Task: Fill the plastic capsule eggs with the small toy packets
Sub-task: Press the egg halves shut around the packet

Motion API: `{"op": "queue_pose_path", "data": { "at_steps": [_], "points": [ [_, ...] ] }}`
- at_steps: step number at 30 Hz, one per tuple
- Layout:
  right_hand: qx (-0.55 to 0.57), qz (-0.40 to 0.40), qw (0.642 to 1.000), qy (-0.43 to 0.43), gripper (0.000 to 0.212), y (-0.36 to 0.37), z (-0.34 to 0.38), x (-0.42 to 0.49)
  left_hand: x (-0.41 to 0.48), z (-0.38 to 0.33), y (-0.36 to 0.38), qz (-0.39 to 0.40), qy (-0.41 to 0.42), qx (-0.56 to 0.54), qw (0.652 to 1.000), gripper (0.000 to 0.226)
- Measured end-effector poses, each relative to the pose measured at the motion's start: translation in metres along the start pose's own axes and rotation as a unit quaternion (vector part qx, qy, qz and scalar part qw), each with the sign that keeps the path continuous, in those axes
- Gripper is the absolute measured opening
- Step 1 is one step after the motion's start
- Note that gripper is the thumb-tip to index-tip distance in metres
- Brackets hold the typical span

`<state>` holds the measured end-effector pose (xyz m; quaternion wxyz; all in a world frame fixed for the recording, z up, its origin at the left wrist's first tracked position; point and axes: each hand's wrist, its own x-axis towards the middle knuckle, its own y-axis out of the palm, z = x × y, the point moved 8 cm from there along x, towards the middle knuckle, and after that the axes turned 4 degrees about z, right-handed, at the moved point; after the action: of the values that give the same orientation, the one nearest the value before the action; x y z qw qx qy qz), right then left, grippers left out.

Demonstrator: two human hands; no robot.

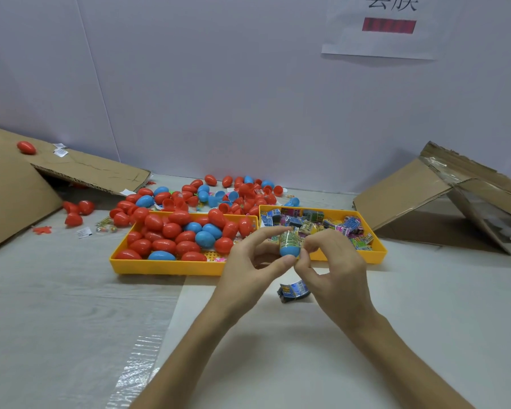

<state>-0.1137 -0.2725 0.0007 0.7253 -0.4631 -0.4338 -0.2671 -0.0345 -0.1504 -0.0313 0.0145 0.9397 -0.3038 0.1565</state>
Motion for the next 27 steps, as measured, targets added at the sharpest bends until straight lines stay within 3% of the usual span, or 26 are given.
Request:
{"op": "queue_pose_path", "data": {
  "at_steps": [11, 16, 19, 23, 27],
  "points": [
    [0.059, 0.03, 0.998, 0.017, 0.004, 0.009, -0.001, -0.002, 0.0, 0.004, -0.001, -0.03, 0.006, -0.018, 0.999, 0.038],
    [0.099, 0.014, 0.994, 0.052, 0.009, 0.007, -0.001, -0.002, 0.001, 0.009, -0.006, -0.029, -0.027, -0.201, 0.979, 0.039],
    [0.1, 0.034, 0.993, 0.043, 0.027, 0.008, 0.0, -0.002, 0.001, 0.009, -0.002, 0.008, -0.044, -0.265, 0.963, 0.046],
    [0.059, 0.017, 0.997, 0.037, 0.031, 0.005, 0.0, -0.003, 0.0, 0.012, 0.009, 0.046, -0.055, -0.232, 0.97, 0.047],
    [0.05, 0.005, 0.998, 0.022, 0.031, 0.004, 0.001, -0.004, 0.0, 0.011, 0.003, 0.009, -0.044, -0.173, 0.984, 0.041]
  ]
}}
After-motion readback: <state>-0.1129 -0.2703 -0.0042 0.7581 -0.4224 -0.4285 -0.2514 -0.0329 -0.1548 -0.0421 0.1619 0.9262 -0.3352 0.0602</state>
